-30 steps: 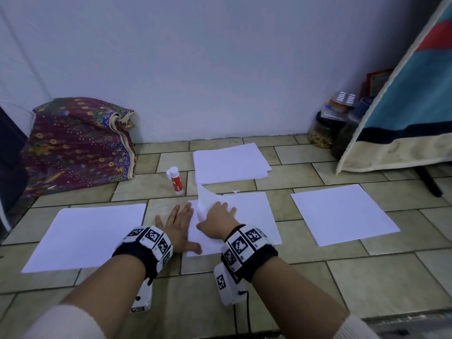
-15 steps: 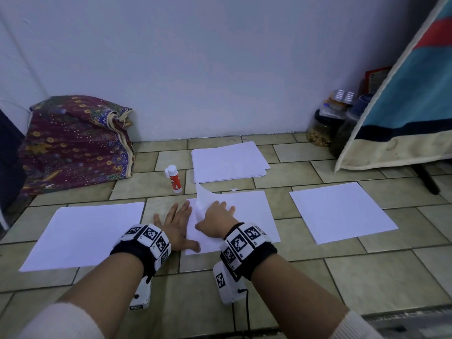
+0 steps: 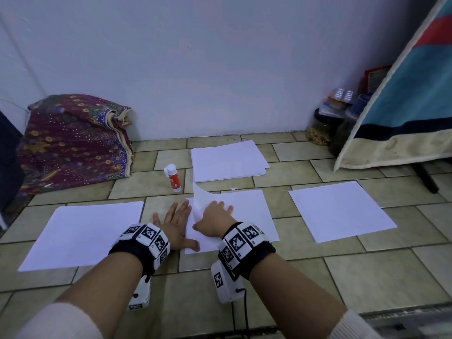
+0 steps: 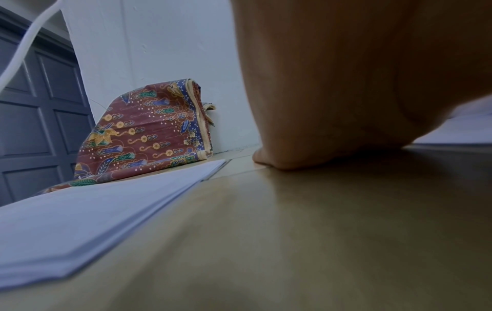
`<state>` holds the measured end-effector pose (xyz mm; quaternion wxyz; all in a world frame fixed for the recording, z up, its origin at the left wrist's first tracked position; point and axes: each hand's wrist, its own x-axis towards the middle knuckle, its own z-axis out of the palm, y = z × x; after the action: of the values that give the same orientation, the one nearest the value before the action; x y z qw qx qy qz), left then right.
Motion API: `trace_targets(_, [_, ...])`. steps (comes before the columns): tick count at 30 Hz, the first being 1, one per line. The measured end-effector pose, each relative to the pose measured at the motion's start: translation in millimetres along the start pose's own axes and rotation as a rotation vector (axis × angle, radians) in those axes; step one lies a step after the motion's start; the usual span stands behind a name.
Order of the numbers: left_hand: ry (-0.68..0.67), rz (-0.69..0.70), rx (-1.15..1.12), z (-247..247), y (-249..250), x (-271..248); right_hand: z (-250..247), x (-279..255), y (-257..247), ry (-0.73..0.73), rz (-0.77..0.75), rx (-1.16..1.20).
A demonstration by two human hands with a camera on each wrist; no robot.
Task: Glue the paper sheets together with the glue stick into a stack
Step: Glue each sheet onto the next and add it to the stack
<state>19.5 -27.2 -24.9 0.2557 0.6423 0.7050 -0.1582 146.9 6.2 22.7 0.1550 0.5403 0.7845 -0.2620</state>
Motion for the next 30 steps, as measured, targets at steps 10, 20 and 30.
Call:
trace_targets(10, [-0.002,0.004,0.002,0.3,-0.9,1.1,0.0,-0.8,0.5,-0.004,-0.006,-0.007])
trace_targets(20, [-0.011,0.003,0.006,0.0,-1.2,0.5,1.1,0.1,-0.1,-0.03,-0.012,-0.033])
trace_targets(30, [-0.007,0.005,0.012,-0.2,-0.6,-0.7,1.3,2.4,-1.0,-0.017,-0.003,-0.051])
